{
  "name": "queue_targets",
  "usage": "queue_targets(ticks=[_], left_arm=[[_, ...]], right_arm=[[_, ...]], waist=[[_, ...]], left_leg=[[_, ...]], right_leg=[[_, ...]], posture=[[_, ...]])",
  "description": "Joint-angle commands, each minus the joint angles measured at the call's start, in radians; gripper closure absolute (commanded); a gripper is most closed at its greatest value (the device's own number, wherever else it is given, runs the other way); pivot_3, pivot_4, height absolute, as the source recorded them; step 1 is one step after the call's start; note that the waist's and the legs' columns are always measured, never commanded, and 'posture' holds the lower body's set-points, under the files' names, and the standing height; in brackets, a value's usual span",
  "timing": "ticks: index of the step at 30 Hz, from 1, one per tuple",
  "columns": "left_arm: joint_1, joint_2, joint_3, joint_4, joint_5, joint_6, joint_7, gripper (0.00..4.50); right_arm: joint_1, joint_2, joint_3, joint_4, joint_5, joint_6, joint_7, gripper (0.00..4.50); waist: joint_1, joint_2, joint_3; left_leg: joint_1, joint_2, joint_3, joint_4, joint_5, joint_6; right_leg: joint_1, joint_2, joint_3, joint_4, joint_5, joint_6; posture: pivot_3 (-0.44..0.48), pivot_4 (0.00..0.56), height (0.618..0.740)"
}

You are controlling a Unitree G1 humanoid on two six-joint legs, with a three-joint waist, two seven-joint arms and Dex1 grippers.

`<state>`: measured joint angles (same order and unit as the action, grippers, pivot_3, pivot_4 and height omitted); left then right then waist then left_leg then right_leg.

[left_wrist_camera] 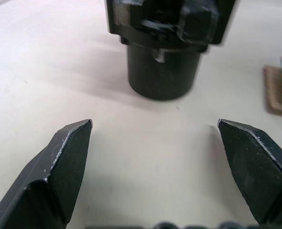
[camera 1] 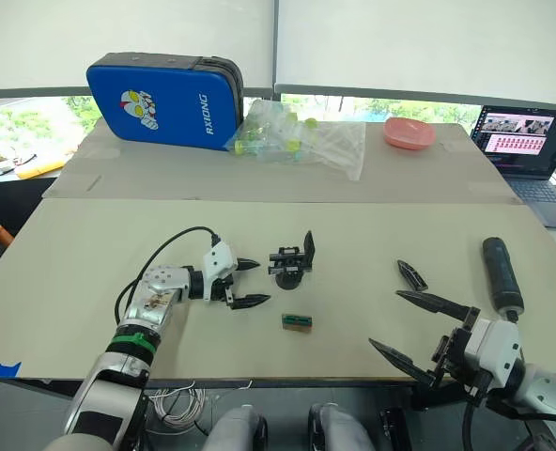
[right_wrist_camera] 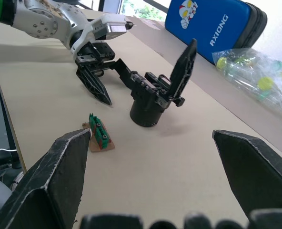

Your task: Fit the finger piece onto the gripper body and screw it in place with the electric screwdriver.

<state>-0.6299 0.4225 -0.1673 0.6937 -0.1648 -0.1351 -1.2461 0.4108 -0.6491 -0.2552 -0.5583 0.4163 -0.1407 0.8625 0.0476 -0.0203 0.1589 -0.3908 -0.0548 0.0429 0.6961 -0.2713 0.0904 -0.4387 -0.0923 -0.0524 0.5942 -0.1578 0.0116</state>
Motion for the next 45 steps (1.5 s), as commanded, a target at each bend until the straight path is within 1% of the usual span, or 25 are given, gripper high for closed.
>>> queue_targets(ticks=[1,5,7,10,14,19,21,22,24,25,26,31,32,33,35,37,39,42,45], left_arm=[[-0.087,-0.045,-0.009,0.090,0.020,-0.066,-0.037,0.04],[-0.151,-0.094,-0.022,0.190,0.049,-0.126,-0.067,0.04],[-0.173,-0.113,-0.022,0.223,0.055,-0.142,-0.087,0.04],[-0.203,-0.138,-0.017,0.261,0.063,-0.159,-0.086,0.04],[-0.240,-0.175,-0.007,0.314,0.065,-0.158,-0.081,0.04],[-0.256,-0.183,-0.014,0.361,0.094,-0.188,-0.065,0.04],[-0.252,-0.177,-0.017,0.373,0.109,-0.206,-0.061,0.57],[-0.252,-0.176,-0.015,0.378,0.113,-0.212,-0.059,0.77],[-0.250,-0.171,-0.006,0.383,0.110,-0.211,-0.065,1.77],[-0.245,-0.164,0.000,0.379,0.105,-0.213,-0.073,2.18],[-0.239,-0.158,0.006,0.372,0.101,-0.217,-0.078,2.18],[-0.180,-0.145,0.048,0.242,0.045,-0.197,-0.097,2.18],[-0.154,-0.141,0.053,0.181,0.044,-0.166,-0.062,2.18],[-0.125,-0.141,0.060,0.111,0.052,-0.107,0.008,2.18],[-0.055,-0.154,0.086,-0.059,0.050,0.058,0.151,2.18],[0.031,-0.160,0.078,-0.241,0.046,0.168,0.210,2.18],[0.103,-0.174,0.058,-0.371,0.070,0.227,0.282,2.18],[0.163,-0.194,0.021,-0.483,0.100,0.278,0.355,2.18],[0.187,-0.206,-0.003,-0.520,0.114,0.304,0.407,2.18]], right_arm=[[-0.007,0.005,-0.012,-0.033,0.020,0.006,-0.010,0.00],[-0.001,0.007,-0.010,-0.046,0.019,0.012,-0.015,0.00],[0.009,0.009,-0.012,-0.055,0.018,0.013,-0.018,0.00],[0.028,0.013,-0.016,-0.068,0.016,0.015,-0.024,0.00],[0.050,0.016,-0.017,-0.086,0.012,0.018,-0.036,0.00],[0.072,0.017,-0.028,-0.101,0.011,0.022,-0.046,0.00],[0.080,0.017,-0.033,-0.104,0.011,0.021,-0.048,0.00],[0.082,0.017,-0.034,-0.105,0.011,0.020,-0.049,0.00],[0.083,0.017,-0.034,-0.106,0.010,0.020,-0.050,0.00],[0.084,0.018,-0.034,-0.105,0.010,0.020,-0.050,0.00],[0.086,0.019,-0.034,-0.105,0.009,0.018,-0.050,0.00],[0.082,0.024,-0.027,-0.098,0.003,0.012,-0.049,0.00],[0.081,0.025,-0.025,-0.096,0.002,0.011,-0.048,0.00],[0.083,0.027,-0.023,-0.094,0.001,0.008,-0.046,0.00],[0.084,0.030,-0.021,-0.090,-0.001,0.002,-0.042,0.00],[0.085,0.033,-0.020,-0.082,-0.004,-0.004,-0.036,0.00],[0.080,0.035,-0.019,-0.073,-0.006,-0.009,-0.030,0.00],[0.064,0.032,-0.014,-0.066,-0.005,-0.008,-0.025,0.00],[0.055,0.030,-0.016,-0.060,-0.003,-0.006,-0.019,0.00]], waist=[[0.004,0.000,0.000],[0.002,0.000,0.000],[0.001,0.000,0.000],[-0.002,0.000,0.000],[-0.002,0.000,0.000],[-0.002,0.000,0.000],[-0.003,0.000,0.000],[-0.003,0.000,0.000],[-0.005,0.000,0.000],[-0.005,0.000,0.000],[-0.006,0.000,0.000],[-0.010,0.000,0.000],[-0.009,0.000,0.000],[-0.009,0.000,0.000],[-0.008,0.000,0.000],[-0.007,0.000,0.000],[-0.007,0.000,0.000],[-0.001,0.000,0.001],[0.004,0.001,0.001]], left_leg=[[-0.001,0.000,0.000,0.001,0.000,0.001],[-0.004,-0.001,0.000,0.003,-0.002,0.006],[-0.004,-0.001,0.000,0.003,0.000,0.013],[-0.005,-0.001,0.000,0.003,0.000,0.014],[-0.009,-0.001,0.000,0.004,-0.001,0.015],[-0.009,-0.001,0.000,0.007,-0.001,0.016],[-0.009,-0.001,0.000,0.007,-0.001,0.016],[-0.009,-0.001,0.000,0.007,-0.001,0.016],[-0.009,-0.001,0.000,0.007,-0.001,0.016],[-0.009,-0.001,0.000,0.007,-0.001,0.016],[-0.009,-0.001,0.000,0.008,-0.001,0.016],[-0.009,-0.001,0.000,0.007,-0.001,0.016],[-0.009,-0.001,0.000,0.007,-0.001,0.016],[-0.010,-0.001,0.000,0.007,-0.001,0.016],[-0.010,-0.001,0.000,0.007,-0.001,0.016],[-0.010,-0.001,0.000,0.007,-0.002,0.015],[-0.010,-0.001,0.000,0.007,-0.003,0.013],[-0.010,-0.001,0.000,0.007,-0.005,0.009],[-0.009,-0.001,0.000,0.008,-0.005,0.007]], right_leg=[[0.000,0.000,0.000,0.000,0.000,0.000],[-0.001,0.000,0.000,-0.001,0.000,0.000],[-0.002,0.000,0.000,-0.001,0.001,-0.001],[-0.003,0.000,0.000,-0.001,0.002,-0.004],[-0.006,0.000,0.000,0.000,0.003,-0.005],[-0.005,0.000,0.000,0.000,0.002,-0.003],[-0.005,0.000,-0.001,0.000,0.001,-0.002],[-0.005,0.000,-0.001,0.000,0.001,-0.002],[-0.005,0.000,0.000,0.000,0.001,-0.002],[-0.005,0.000,0.000,0.000,0.001,-0.002],[-0.005,0.000,-0.001,0.000,0.001,-0.002],[-0.006,0.000,0.000,0.000,0.002,-0.004],[-0.007,0.000,0.000,0.000,0.003,-0.005],[-0.007,0.000,0.000,0.000,0.003,-0.005],[-0.007,-0.001,0.000,0.000,0.003,-0.005],[-0.007,-0.001,0.001,0.001,0.003,-0.005],[-0.006,-0.001,0.001,0.000,0.003,-0.005],[-0.006,-0.001,0.001,0.001,0.003,-0.005],[-0.005,-0.001,0.001,0.001,0.003,-0.005]], posture=[[0.000,0.150,0.740],[0.000,0.150,0.740],[0.000,0.150,0.740],[0.000,0.150,0.740],[0.000,0.150,0.740],[0.000,0.150,0.740],[0.000,0.150,0.740],[0.000,0.150,0.740],[0.000,0.150,0.740],[0.000,0.150,0.740],[0.000,0.150,0.740],[0.000,0.150,0.740],[0.000,0.150,0.740],[0.000,0.150,0.740],[0.000,0.150,0.740],[0.000,0.150,0.740],[0.000,0.150,0.740],[0.000,0.150,0.740],[0.000,0.150,0.740]])
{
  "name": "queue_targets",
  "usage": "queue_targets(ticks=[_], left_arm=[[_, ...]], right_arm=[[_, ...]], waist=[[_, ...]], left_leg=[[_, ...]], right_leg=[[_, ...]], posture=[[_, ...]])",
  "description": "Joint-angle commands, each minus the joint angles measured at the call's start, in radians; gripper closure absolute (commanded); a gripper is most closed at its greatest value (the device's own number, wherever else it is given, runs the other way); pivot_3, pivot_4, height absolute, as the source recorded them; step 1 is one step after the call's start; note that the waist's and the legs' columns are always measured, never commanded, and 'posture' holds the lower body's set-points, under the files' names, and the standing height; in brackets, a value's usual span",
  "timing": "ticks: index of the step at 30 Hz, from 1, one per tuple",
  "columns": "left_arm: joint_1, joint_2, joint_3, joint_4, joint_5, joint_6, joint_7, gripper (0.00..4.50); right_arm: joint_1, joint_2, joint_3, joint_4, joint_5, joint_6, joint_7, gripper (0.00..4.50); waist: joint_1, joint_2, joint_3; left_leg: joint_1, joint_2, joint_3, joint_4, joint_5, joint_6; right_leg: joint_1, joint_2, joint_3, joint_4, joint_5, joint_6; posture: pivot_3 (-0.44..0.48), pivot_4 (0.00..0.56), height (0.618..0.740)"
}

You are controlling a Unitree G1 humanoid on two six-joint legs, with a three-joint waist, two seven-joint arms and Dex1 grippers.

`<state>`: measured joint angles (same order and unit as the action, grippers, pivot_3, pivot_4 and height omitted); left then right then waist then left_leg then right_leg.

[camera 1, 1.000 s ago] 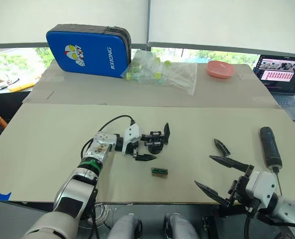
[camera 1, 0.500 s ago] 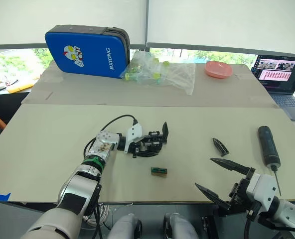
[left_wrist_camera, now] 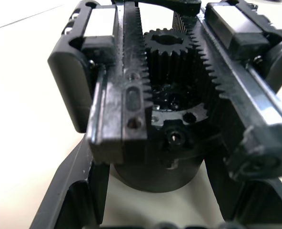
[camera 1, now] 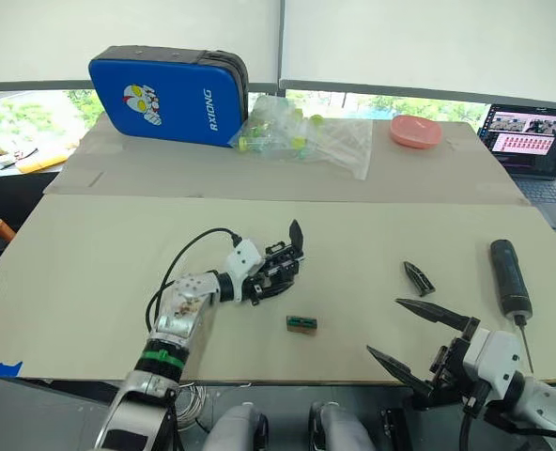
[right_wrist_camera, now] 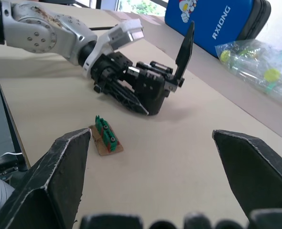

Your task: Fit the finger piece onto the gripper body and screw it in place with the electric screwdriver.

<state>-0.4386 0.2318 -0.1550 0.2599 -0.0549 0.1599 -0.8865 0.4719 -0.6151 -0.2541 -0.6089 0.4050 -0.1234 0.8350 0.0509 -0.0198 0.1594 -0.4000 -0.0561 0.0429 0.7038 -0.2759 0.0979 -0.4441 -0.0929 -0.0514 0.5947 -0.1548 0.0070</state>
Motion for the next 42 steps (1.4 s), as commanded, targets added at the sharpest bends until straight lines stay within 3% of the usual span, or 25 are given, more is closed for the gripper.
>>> queue_targets(ticks=[1,7,12,13,16,19,24,29,34,42], left_arm=[[0.001,-0.020,-0.023,-0.090,0.009,0.015,0.062,2.18],[0.025,-0.019,-0.047,-0.071,0.033,0.008,0.121,2.18],[0.034,0.003,-0.055,-0.053,0.018,0.005,0.093,2.18],[0.030,0.005,-0.049,-0.049,0.013,0.013,0.095,1.16],[0.010,0.038,-0.042,-0.028,0.002,0.029,0.063,0.06],[-0.031,0.089,-0.025,0.021,-0.032,0.036,-0.018,0.06],[-0.165,0.196,-0.044,0.236,-0.072,-0.103,-0.295,0.06],[-0.330,0.148,-0.066,0.508,-0.040,-0.322,-0.406,0.06],[-0.437,0.060,-0.062,0.697,-0.029,-0.398,-0.475,0.06],[-0.486,0.014,-0.050,0.834,0.015,-0.486,-0.466,0.06]], right_arm=[[-0.007,-0.004,-0.018,-0.008,0.009,-0.023,0.011,0.00],[-0.007,-0.003,-0.023,-0.006,0.009,-0.025,0.022,0.00],[-0.002,0.002,-0.020,-0.008,0.006,-0.028,0.021,0.00],[0.000,0.003,-0.018,-0.008,0.005,-0.029,0.021,0.00],[0.006,0.005,-0.019,-0.012,0.008,-0.026,0.019,0.00],[0.013,0.005,-0.023,-0.016,0.011,-0.024,0.017,0.00],[0.024,0.003,-0.035,-0.016,0.016,-0.027,0.020,0.00],[0.024,0.004,-0.042,-0.016,0.013,-0.027,0.015,0.00],[0.034,0.019,-0.028,-0.037,-0.003,-0.025,-0.004,0.00],[0.060,0.028,-0.046,-0.061,-0.010,-0.025,-0.020,0.00]], waist=[[0.001,0.000,0.000],[-0.001,0.000,0.000],[-0.003,0.000,0.000],[-0.003,0.001,0.000],[-0.005,0.001,0.000],[-0.009,0.001,0.000],[-0.012,0.002,0.000],[0.002,0.002,0.000],[0.001,0.001,0.000],[-0.007,0.001,0.000]], left_leg=[[0.000,0.000,0.000,0.000,0.000,0.000],[0.002,0.000,0.000,0.000,0.001,-0.001],[0.004,0.000,0.000,0.000,0.001,-0.001],[0.004,0.000,0.000,0.000,0.001,-0.001],[0.004,0.000,0.000,0.000,0.001,-0.001],[0.005,0.000,0.000,0.000,0.001,-0.002],[0.007,0.001,0.000,0.000,0.001,-0.003],[0.007,0.000,0.000,0.000,0.001,-0.002],[0.003,-0.002,0.000,0.002,-0.001,0.003],[0.000,-0.002,0.000,0.002,0.001,0.011]], right_leg=[[0.000,0.000,0.000,0.000,0.000,0.001],[0.002,0.000,0.000,0.000,-0.003,0.005],[0.003,0.000,0.000,0.000,-0.003,0.005],[0.003,0.000,0.000,0.000,-0.003,0.006],[0.003,0.000,0.000,0.000,-0.003,0.005],[0.004,0.000,0.000,0.001,-0.003,0.005],[0.004,0.001,0.000,0.002,-0.003,0.005],[0.004,0.000,-0.001,-0.001,-0.003,0.006],[0.004,-0.001,0.000,-0.001,0.000,0.002],[0.001,-0.001,-0.001,0.000,0.000,0.002]], posture=[[0.000,0.150,0.740],[0.000,0.150,0.740],[0.000,0.150,0.740],[0.000,0.150,0.740],[0.000,0.150,0.740],[0.000,0.150,0.740],[0.000,0.150,0.740],[0.000,0.150,0.740],[0.000,0.150,0.740],[0.000,0.150,0.740]])
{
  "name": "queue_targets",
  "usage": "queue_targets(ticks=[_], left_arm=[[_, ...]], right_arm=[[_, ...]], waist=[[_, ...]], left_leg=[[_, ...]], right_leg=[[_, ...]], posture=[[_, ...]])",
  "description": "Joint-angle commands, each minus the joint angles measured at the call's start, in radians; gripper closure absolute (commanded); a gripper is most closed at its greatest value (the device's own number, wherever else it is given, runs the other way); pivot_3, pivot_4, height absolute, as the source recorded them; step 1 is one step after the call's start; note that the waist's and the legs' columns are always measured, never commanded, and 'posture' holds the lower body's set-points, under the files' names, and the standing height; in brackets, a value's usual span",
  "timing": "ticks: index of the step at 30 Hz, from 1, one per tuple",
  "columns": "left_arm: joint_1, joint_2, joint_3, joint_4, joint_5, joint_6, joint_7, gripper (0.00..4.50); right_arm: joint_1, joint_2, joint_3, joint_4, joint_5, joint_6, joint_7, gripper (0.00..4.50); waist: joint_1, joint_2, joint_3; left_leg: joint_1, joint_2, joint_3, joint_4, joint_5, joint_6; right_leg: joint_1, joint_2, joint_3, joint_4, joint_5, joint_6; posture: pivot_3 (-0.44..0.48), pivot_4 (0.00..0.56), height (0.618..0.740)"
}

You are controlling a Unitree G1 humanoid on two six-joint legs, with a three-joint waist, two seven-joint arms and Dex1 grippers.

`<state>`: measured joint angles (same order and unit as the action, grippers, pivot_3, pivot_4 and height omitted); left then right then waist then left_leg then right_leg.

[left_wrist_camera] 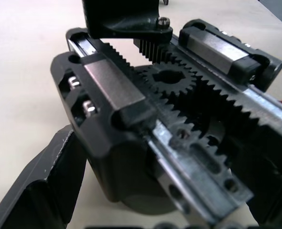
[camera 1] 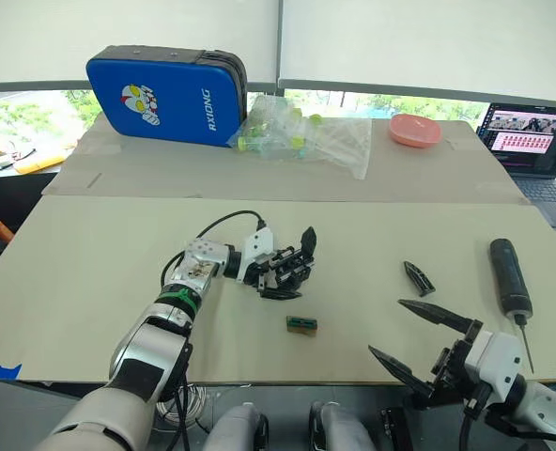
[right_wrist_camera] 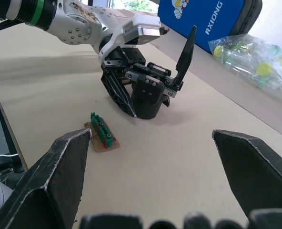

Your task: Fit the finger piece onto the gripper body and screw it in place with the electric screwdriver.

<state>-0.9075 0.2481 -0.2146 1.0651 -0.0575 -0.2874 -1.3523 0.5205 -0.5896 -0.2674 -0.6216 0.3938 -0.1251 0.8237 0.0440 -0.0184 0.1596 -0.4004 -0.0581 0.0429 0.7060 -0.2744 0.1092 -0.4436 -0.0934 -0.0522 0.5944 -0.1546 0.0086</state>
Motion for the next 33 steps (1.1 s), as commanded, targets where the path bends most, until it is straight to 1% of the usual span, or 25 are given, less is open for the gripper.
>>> queue_targets(ticks=[1,9,12,14,15,18,20,22,24,27,29,30,31,33], left_arm=[[-0.018,-0.002,0.013,0.038,0.021,-0.047,0.003,0.06],[-0.015,0.028,0.050,0.076,0.028,-0.059,-0.009,0.06],[-0.010,0.025,0.063,0.074,0.021,-0.059,-0.008,0.87],[-0.008,0.018,0.077,0.071,0.007,-0.047,-0.009,1.93],[-0.006,0.014,0.084,0.067,0.000,-0.041,-0.017,2.21],[0.005,0.006,0.093,0.047,-0.011,-0.028,-0.041,2.19],[0.015,0.003,0.109,0.026,-0.022,-0.022,-0.036,2.19],[0.029,0.006,0.131,-0.019,-0.037,-0.003,-0.008,2.19],[0.056,0.012,0.137,-0.090,-0.032,0.029,0.057,2.19],[0.132,0.025,0.104,-0.273,0.016,0.078,0.162,2.19],[0.186,0.019,0.097,-0.417,0.019,0.171,0.226,2.19],[0.218,0.015,0.090,-0.498,0.016,0.226,0.249,2.19],[0.243,0.012,0.083,-0.558,0.029,0.255,0.290,2.19],[0.295,0.004,0.065,-0.658,0.037,0.308,0.334,2.19]], right_arm=[[0.016,0.003,-0.034,-0.051,0.001,-0.025,-0.010,0.00],[0.022,0.005,-0.037,-0.054,-0.003,-0.022,-0.012,0.00],[0.010,0.002,-0.033,-0.051,-0.001,-0.017,-0.010,0.00],[0.008,-0.001,-0.034,-0.048,0.002,-0.016,-0.004,0.00],[0.007,-0.003,-0.035,-0.046,0.004,-0.016,-0.001,0.00],[0.005,-0.006,-0.036,-0.041,0.007,-0.015,0.006,0.00],[0.004,-0.007,-0.035,-0.041,0.007,-0.014,0.009,0.00],[0.006,-0.006,-0.036,-0.042,0.007,-0.014,0.008,0.00],[0.010,-0.005,-0.038,-0.043,0.007,-0.015,0.008,0.00],[0.019,-0.002,-0.039,-0.043,0.006,-0.019,0.009,0.00],[0.021,0.000,-0.038,-0.043,0.004,-0.020,0.007,0.00],[0.021,0.002,-0.036,-0.043,0.003,-0.020,0.006,0.00],[0.020,0.002,-0.034,-0.042,0.002,-0.021,0.005,0.00],[0.018,0.003,-0.030,-0.042,0.001,-0.020,0.004,0.00]], waist=[[0.000,0.000,0.000],[-0.001,0.000,0.000],[-0.001,0.000,0.000],[-0.001,0.000,0.000],[-0.001,0.000,0.000],[-0.001,0.000,0.000],[-0.001,0.000,0.000],[-0.001,0.000,0.000],[-0.001,0.000,0.000],[-0.001,0.000,0.000],[-0.001,0.000,0.000],[-0.001,0.000,0.000],[-0.001,0.000,0.000],[0.001,0.000,0.000]], left_leg=[[0.000,0.000,0.000,0.000,0.000,0.000],[0.001,0.001,0.000,0.003,0.000,0.000],[0.001,0.001,0.000,0.004,0.000,0.000],[0.001,0.001,0.000,0.005,0.000,0.000],[0.001,0.001,0.000,0.005,-0.001,0.000],[0.000,0.001,0.000,0.005,-0.001,0.000],[0.000,0.001,0.000,0.005,-0.001,0.001],[0.000,0.001,0.000,0.005,-0.001,0.001],[0.000,0.001,0.000,0.005,-0.001,0.002],[0.000,0.001,0.000,0.005,-0.002,0.000],[0.000,0.001,0.000,0.005,-0.005,-0.006],[0.000,0.001,0.000,0.005,-0.005,-0.006],[-0.001,0.001,0.000,0.005,-0.005,-0.006],[-0.001,0.001,0.000,0.005,-0.005,-0.006]], right_leg=[[0.000,0.000,0.000,0.000,0.000,0.000],[0.002,0.000,0.000,0.000,-0.003,0.005],[0.002,0.000,0.000,0.001,-0.002,0.005],[0.002,0.000,0.000,0.001,-0.002,0.005],[0.002,0.000,0.000,0.001,-0.002,0.005],[0.002,0.000,0.000,0.000,-0.001,0.004],[0.002,0.000,0.000,0.000,0.000,0.002],[0.002,0.000,0.000,0.000,0.001,0.002],[0.001,0.000,0.000,0.000,0.001,0.002],[0.001,0.000,0.000,0.000,0.001,0.002],[0.001,0.000,0.001,0.000,0.001,0.002],[0.001,0.000,0.001,0.001,0.001,0.001],[0.001,0.000,0.001,0.000,0.001,0.001],[0.001,0.000,0.001,0.000,0.001,0.002]], posture=[[0.000,0.150,0.740],[0.000,0.150,0.740],[0.000,0.150,0.740],[0.000,0.150,0.740],[0.000,0.150,0.740],[0.000,0.150,0.740],[0.000,0.150,0.740],[0.000,0.150,0.740],[0.000,0.150,0.740],[0.000,0.150,0.740],[0.000,0.150,0.740],[0.000,0.150,0.740],[0.000,0.150,0.740],[0.000,0.150,0.740]])
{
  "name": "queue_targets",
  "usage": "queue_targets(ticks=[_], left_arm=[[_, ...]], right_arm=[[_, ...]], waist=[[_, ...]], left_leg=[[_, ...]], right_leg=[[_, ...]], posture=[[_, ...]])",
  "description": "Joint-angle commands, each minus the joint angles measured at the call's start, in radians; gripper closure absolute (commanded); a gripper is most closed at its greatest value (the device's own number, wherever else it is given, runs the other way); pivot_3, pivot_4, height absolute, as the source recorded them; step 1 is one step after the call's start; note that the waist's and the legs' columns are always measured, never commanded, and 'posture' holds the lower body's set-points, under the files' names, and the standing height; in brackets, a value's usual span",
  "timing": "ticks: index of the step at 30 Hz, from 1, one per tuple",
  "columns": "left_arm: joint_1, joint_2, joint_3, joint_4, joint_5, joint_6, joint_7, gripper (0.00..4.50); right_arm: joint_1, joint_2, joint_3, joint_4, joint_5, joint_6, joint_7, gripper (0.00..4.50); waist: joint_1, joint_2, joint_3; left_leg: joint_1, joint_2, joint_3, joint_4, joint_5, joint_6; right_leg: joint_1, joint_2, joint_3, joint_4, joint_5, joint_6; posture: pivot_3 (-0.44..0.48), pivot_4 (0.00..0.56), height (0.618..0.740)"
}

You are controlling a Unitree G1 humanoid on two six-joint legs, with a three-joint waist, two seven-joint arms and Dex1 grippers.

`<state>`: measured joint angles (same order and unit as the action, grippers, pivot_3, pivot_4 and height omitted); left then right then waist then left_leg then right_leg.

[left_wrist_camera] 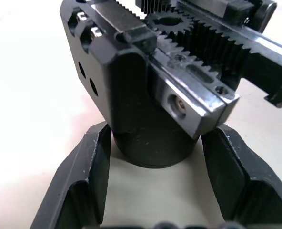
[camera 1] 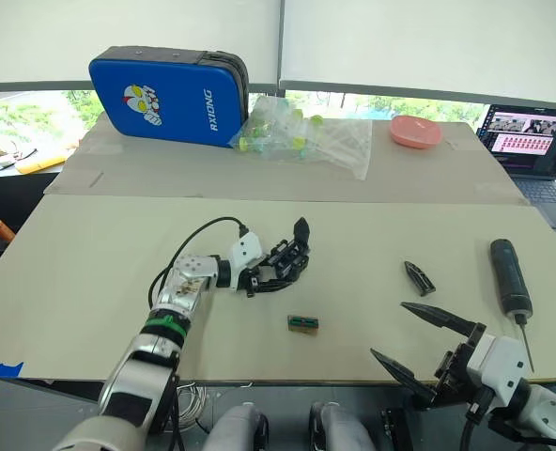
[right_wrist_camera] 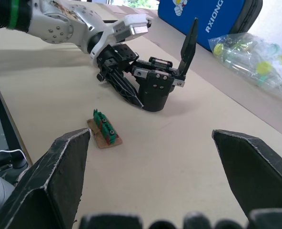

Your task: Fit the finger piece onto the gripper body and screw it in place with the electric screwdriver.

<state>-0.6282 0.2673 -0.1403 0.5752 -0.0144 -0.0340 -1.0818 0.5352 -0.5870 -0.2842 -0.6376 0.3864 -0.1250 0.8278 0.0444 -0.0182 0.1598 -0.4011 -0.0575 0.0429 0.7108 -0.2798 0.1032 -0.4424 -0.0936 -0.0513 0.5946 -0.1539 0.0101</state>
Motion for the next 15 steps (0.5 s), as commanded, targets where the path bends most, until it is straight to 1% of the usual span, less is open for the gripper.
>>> queue_targets(ticks=[1,2,6,11,15], left_arm=[[0.038,-0.020,-0.016,-0.203,0.007,0.074,0.098,2.19],[0.054,-0.021,-0.022,-0.232,0.013,0.092,0.121,2.19],[0.117,-0.048,-0.047,-0.388,0.002,0.269,0.192,2.19],[0.152,-0.038,-0.082,-0.453,0.019,0.360,0.240,2.19],[0.165,-0.018,-0.106,-0.468,0.033,0.378,0.265,2.19]], right_arm=[[0.003,0.000,-0.012,-0.025,0.009,-0.020,0.002,0.00],[0.003,-0.001,-0.011,-0.025,0.009,-0.021,0.004,0.00],[0.004,-0.004,-0.023,-0.024,0.014,-0.019,0.005,0.00],[0.006,-0.008,-0.024,-0.027,0.017,-0.016,0.011,0.00],[0.002,-0.008,-0.023,-0.026,0.016,-0.016,0.013,0.00]], waist=[[0.001,0.000,0.000],[0.002,0.000,0.000],[0.002,0.000,0.000],[0.001,0.000,0.000],[0.000,0.000,0.000]], left_leg=[[0.000,0.000,0.000,0.000,0.000,0.000],[0.000,0.000,0.000,0.000,0.000,0.000],[0.001,0.000,0.000,0.000,0.000,-0.001],[0.001,0.000,0.000,0.000,0.001,-0.002],[0.002,0.000,0.000,0.000,0.001,-0.002]], right_leg=[[0.000,0.000,0.000,0.000,0.000,0.000],[0.000,0.000,0.000,0.000,0.000,0.000],[0.000,0.000,0.000,0.001,0.000,0.000],[0.001,0.000,0.000,0.001,-0.002,0.004],[0.002,0.000,0.000,0.001,-0.003,0.005]], posture=[[0.000,0.150,0.740],[0.000,0.150,0.740],[0.000,0.150,0.740],[0.000,0.150,0.740],[0.000,0.150,0.740]])
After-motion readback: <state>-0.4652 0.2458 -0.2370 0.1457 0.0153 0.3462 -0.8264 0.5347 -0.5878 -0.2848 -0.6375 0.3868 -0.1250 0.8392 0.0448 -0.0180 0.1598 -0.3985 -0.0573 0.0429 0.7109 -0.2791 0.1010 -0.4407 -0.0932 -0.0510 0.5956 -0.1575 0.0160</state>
